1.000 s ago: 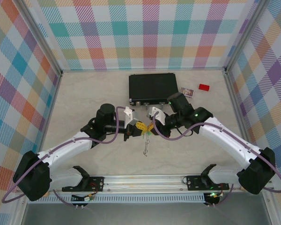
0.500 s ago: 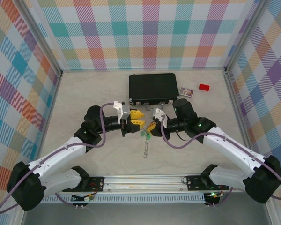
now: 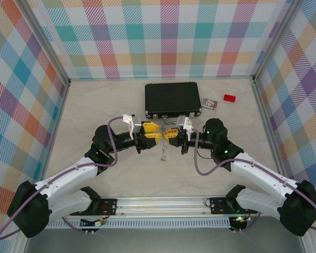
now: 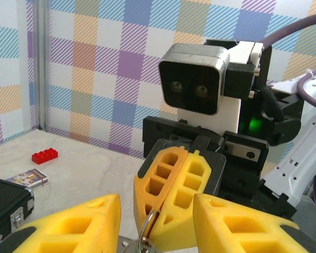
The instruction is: Put the keys on the keyring
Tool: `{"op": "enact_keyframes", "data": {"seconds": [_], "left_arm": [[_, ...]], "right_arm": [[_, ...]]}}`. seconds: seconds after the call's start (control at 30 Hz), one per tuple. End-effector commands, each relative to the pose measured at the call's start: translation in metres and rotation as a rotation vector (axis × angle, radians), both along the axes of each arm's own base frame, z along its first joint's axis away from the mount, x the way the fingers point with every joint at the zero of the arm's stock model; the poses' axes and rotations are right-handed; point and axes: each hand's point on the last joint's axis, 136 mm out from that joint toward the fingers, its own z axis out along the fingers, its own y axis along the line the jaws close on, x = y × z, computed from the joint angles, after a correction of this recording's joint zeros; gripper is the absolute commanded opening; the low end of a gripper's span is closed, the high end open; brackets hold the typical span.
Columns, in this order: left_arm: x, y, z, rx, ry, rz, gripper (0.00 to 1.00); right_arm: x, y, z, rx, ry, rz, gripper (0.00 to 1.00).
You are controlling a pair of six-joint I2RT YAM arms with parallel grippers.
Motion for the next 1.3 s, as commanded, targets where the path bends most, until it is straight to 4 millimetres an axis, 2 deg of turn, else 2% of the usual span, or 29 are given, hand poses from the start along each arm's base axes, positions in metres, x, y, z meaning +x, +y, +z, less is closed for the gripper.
{"op": "enact_keyframes", "data": {"seconds": [0.0,0.3,0.43,0.67,0.83,0.93,1.0,1.07,1.27], "left_arm": [[-0.001,0.01,0.016,-0.059,-0.046,0.031,0.41],[0.007,0.007,-0.002,0.008,-0.028,0.055,0.43],[0.01,0.005,-0.004,0.016,-0.036,0.059,0.41],[0.011,0.003,-0.009,0.029,-0.034,0.055,0.28],[0.011,0.001,-0.011,0.037,-0.034,0.042,0.09],[0.01,0.0,-0.011,0.036,-0.039,0.033,0.09],[0.009,0.0,-0.012,0.037,-0.041,0.025,0.02],[0.008,-0.001,-0.013,0.04,-0.037,0.018,0.0],[0.004,-0.004,-0.022,0.065,-0.017,-0.016,0.0]], "right_arm": [[0.001,-0.004,0.042,0.15,-0.078,-0.017,0.0],[0.0,-0.006,0.053,0.198,-0.061,-0.013,0.0],[-0.003,-0.006,0.056,0.203,-0.055,0.002,0.0],[-0.004,-0.007,0.059,0.213,-0.051,0.006,0.0],[-0.005,-0.006,0.061,0.215,-0.044,0.014,0.0],[-0.005,-0.006,0.064,0.225,-0.042,0.017,0.0],[-0.006,-0.006,0.066,0.23,-0.043,0.019,0.0],[-0.006,-0.006,0.069,0.236,-0.046,0.02,0.0],[-0.005,-0.008,0.07,0.241,-0.046,0.005,0.0]]}}
